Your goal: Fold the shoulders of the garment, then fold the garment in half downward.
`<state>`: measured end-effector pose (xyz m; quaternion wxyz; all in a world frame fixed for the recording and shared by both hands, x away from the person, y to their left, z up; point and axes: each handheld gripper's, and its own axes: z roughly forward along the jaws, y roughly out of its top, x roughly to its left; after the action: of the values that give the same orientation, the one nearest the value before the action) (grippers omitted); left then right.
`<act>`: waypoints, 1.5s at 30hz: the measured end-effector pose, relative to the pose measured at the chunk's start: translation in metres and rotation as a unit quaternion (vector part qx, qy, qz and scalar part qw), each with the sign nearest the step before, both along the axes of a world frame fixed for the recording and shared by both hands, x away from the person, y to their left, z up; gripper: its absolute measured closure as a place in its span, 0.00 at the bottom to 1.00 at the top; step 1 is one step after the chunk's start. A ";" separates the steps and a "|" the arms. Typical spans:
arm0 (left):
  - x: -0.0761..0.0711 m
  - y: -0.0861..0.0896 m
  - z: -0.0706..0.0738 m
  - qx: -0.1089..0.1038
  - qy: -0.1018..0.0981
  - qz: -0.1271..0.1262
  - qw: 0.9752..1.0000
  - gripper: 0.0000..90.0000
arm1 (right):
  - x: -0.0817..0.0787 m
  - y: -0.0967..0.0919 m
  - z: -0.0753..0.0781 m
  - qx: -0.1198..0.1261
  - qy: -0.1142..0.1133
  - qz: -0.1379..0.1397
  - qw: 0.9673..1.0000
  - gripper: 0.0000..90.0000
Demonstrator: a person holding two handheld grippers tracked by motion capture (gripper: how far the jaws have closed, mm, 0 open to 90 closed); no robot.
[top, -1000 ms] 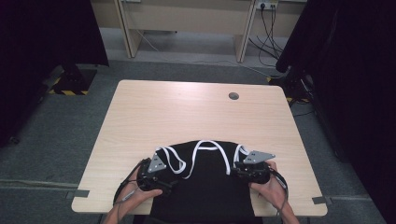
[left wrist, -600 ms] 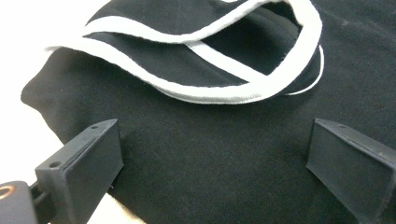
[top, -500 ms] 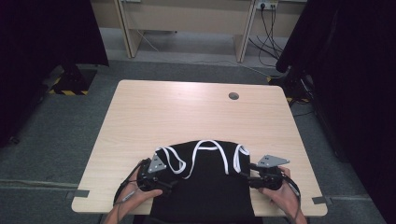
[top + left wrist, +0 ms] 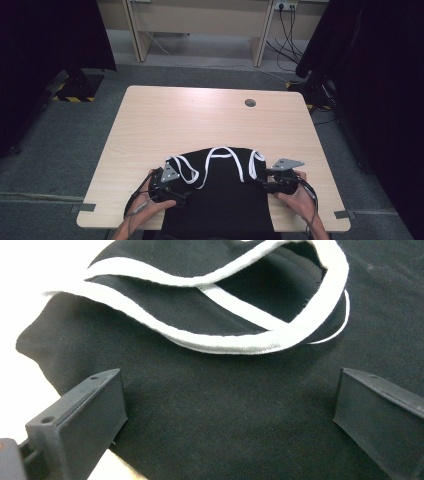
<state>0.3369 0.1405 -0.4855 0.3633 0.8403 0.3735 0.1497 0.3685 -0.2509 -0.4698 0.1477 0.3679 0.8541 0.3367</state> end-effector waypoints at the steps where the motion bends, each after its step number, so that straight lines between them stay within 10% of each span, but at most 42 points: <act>1: 0.003 0.000 0.000 0.000 0.000 0.002 1.000 0.00 | 0.002 0.000 0.000 0.001 0.001 -0.002 1.000 0.49; 21: 0.038 -0.004 0.000 -0.002 -0.001 0.018 1.000 0.00 | 0.048 -0.010 -0.004 0.016 -0.011 -0.033 0.999 0.46; 45: 0.047 -0.006 0.000 0.000 -0.002 0.026 1.000 0.00 | 0.058 -0.012 -0.005 0.021 -0.016 -0.049 0.998 0.38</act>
<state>0.3835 0.1343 -0.4855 0.3606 0.8300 0.3941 0.1608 0.4261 -0.2632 -0.4752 0.1695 0.4066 0.8257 0.3525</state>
